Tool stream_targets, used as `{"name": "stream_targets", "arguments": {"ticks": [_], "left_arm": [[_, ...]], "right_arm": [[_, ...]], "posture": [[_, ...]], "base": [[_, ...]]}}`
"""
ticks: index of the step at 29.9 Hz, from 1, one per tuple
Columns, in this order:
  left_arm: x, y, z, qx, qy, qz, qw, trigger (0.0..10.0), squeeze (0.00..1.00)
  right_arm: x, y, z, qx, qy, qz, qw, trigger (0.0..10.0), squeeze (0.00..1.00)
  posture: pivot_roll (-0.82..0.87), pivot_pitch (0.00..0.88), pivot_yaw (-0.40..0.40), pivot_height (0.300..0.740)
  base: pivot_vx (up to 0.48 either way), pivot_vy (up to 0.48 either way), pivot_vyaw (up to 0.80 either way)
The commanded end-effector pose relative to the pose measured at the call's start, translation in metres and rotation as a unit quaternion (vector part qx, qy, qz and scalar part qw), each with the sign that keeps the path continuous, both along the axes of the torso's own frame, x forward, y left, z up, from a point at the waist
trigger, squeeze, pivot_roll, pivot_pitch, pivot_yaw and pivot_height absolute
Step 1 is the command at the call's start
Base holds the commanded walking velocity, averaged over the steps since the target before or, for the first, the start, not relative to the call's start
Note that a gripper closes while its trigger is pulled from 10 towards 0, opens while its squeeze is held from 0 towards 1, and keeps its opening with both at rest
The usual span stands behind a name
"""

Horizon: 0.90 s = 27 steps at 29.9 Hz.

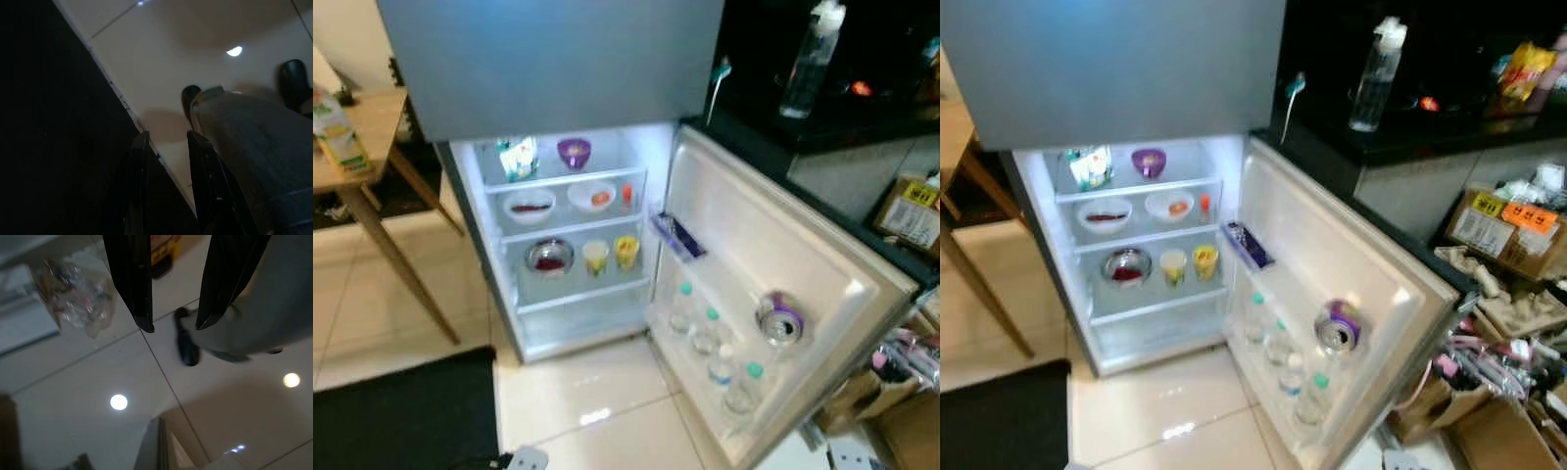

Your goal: Restocking fridge

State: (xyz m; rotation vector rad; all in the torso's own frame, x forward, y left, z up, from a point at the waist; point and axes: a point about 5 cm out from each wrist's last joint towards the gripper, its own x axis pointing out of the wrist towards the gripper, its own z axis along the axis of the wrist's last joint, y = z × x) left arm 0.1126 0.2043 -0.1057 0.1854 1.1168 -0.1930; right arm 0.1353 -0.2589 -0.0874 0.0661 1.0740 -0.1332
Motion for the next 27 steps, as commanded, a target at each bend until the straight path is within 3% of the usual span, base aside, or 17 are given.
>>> {"name": "stream_targets", "arguments": {"ticks": [1, 11, 15, 16, 18, 19, 20, 22, 24, 27], "left_arm": [[-0.025, -0.006, -0.008, -0.007, 0.047, 0.000, 0.999, 10.0, 0.00], [-0.025, -0.007, -0.008, -0.005, 0.047, 0.003, 0.999, 10.0, 0.00], [-0.025, -0.008, -0.008, -0.005, 0.047, 0.003, 0.999, 10.0, 0.00], [-0.025, -0.008, -0.008, -0.004, 0.048, 0.002, 0.999, 10.0, 0.00], [-0.025, -0.008, -0.008, -0.004, 0.048, 0.002, 0.999, 10.0, 0.00], [-0.025, -0.007, -0.008, -0.003, 0.048, 0.002, 0.999, 10.0, 0.00], [-0.025, -0.007, -0.008, -0.003, 0.048, 0.002, 0.999, 10.0, 0.00], [-0.027, -0.005, -0.009, 0.001, 0.052, -0.002, 0.999, 10.0, 0.00], [-0.028, -0.004, -0.009, 0.004, 0.054, -0.004, 0.999, 10.0, 0.00], [-0.029, -0.003, -0.009, 0.004, 0.054, -0.004, 0.999, 10.0, 0.00]], "right_arm": [[0.000, 0.000, 0.000, -0.001, -0.001, -0.003, 1.000, 10.0, 0.00], [0.002, -0.004, 0.002, -0.006, -0.003, -0.009, 1.000, 10.0, 0.00], [0.007, -0.013, 0.006, -0.021, -0.017, -0.036, 0.999, 10.0, 0.00], [0.012, -0.024, 0.012, -0.041, -0.029, -0.068, 0.996, 10.0, 0.00], [0.012, -0.024, 0.012, -0.041, -0.029, -0.068, 0.996, 10.0, 0.00], [0.017, -0.035, 0.018, -0.061, -0.041, -0.095, 0.993, 10.0, 0.00], [0.017, -0.035, 0.018, -0.061, -0.041, -0.095, 0.993, 10.0, 0.00], [0.036, -0.068, 0.043, -0.112, -0.089, -0.164, 0.976, 10.0, 0.00], [0.054, -0.087, 0.065, -0.130, -0.136, -0.203, 0.961, 10.0, 0.00], [0.060, -0.090, 0.070, -0.128, -0.150, -0.211, 0.957, 10.0, 0.00]], "posture": [[-0.08, 0.000, -0.028, 0.740], [-0.08, 0.000, -0.031, 0.740], [-0.08, 0.000, -0.031, 0.740], [-0.08, 0.000, -0.029, 0.740], [-0.08, 0.000, -0.029, 0.740], [-0.08, 0.000, -0.029, 0.740], [-0.08, 0.000, -0.029, 0.740], [-0.08, 0.000, -0.025, 0.740], [-0.07, 0.000, -0.025, 0.740], [-0.07, 0.000, -0.025, 0.740]], "base": [[0.000, 0.000, 0.00], [0.000, 0.000, 0.00], [0.000, 0.000, 0.00], [0.000, 0.000, 0.00], [0.000, 0.000, 0.00], [0.000, 0.000, 0.00], [0.000, 0.000, 0.00], [0.000, 0.000, 0.00], [0.000, 0.000, 0.00], [0.000, 0.000, 0.00]]}}
